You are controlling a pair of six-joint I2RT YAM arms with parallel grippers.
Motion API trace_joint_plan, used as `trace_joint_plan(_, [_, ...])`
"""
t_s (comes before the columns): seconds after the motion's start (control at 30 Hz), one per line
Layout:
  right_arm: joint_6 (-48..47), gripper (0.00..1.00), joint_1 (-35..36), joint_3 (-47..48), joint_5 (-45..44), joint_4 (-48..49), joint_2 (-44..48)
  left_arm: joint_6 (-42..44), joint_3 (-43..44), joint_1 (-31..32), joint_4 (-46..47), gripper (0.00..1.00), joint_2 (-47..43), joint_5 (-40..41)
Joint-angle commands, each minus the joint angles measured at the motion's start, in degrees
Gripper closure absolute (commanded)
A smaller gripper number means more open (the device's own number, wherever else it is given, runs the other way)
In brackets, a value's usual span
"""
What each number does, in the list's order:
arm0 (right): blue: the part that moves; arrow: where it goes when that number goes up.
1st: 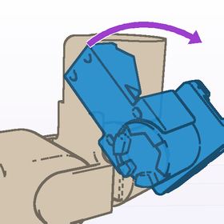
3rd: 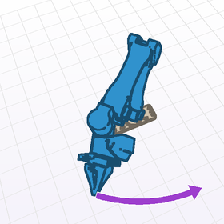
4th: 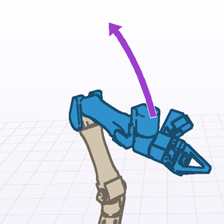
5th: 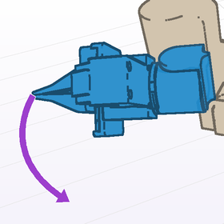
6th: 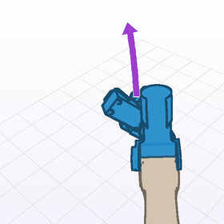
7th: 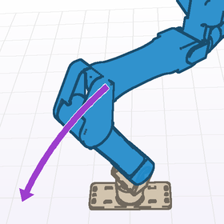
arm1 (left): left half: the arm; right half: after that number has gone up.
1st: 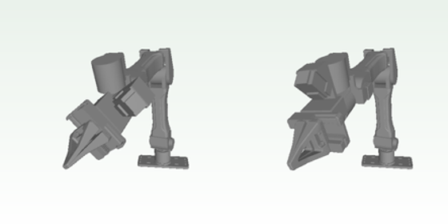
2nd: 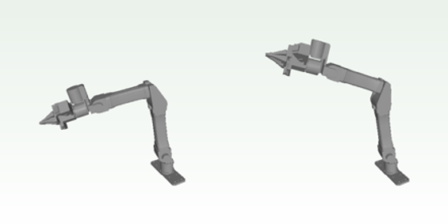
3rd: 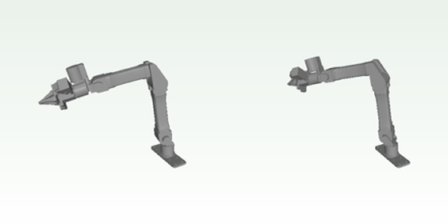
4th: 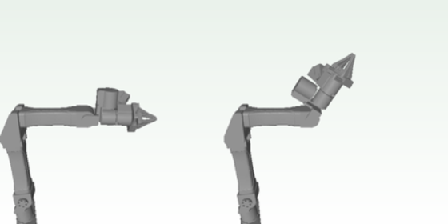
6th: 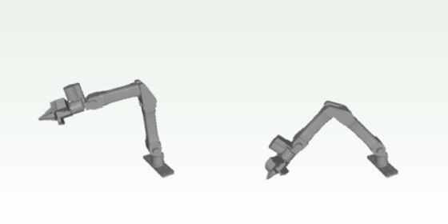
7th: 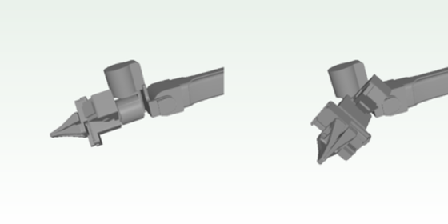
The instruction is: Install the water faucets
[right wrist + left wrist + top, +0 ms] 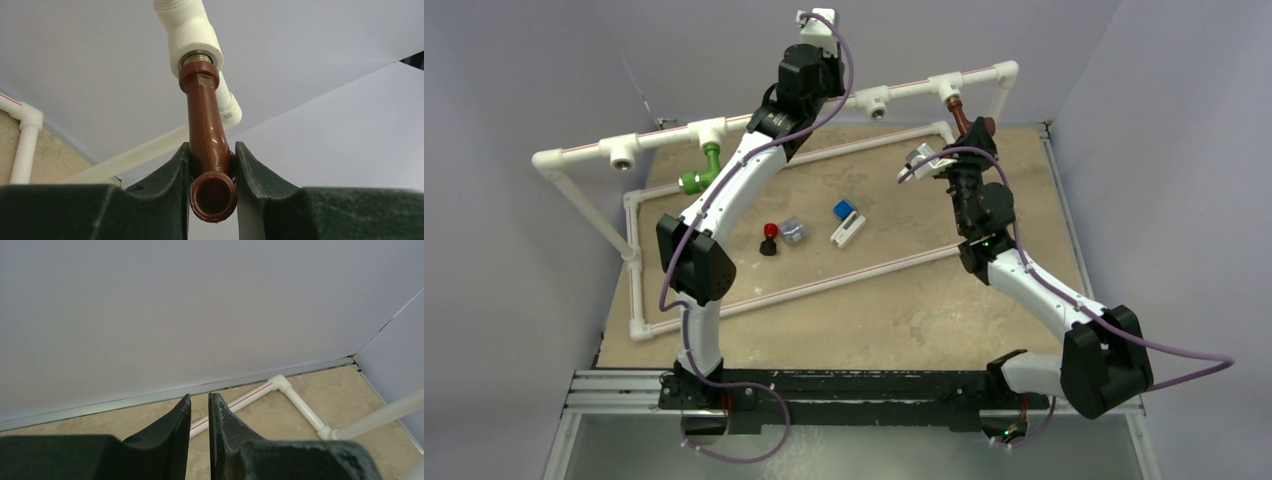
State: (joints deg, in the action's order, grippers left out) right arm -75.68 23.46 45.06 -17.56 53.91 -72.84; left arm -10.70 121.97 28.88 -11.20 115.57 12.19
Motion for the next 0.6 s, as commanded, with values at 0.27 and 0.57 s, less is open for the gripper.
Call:
trace_joint_plan(0.27, [21.55, 1.00, -0.26, 5.60, -2.63, -5.97, 1.33, 0.53, -3.67, -0.32, -14.07, 0.83, 3.13, -3.57])
trace_joint_plan(0.57, [47.08, 1.00, -0.26, 9.38, -0.97, -15.33, 1.66, -0.28, -3.36, -0.32, -14.81, 0.83, 2.95, -4.36])
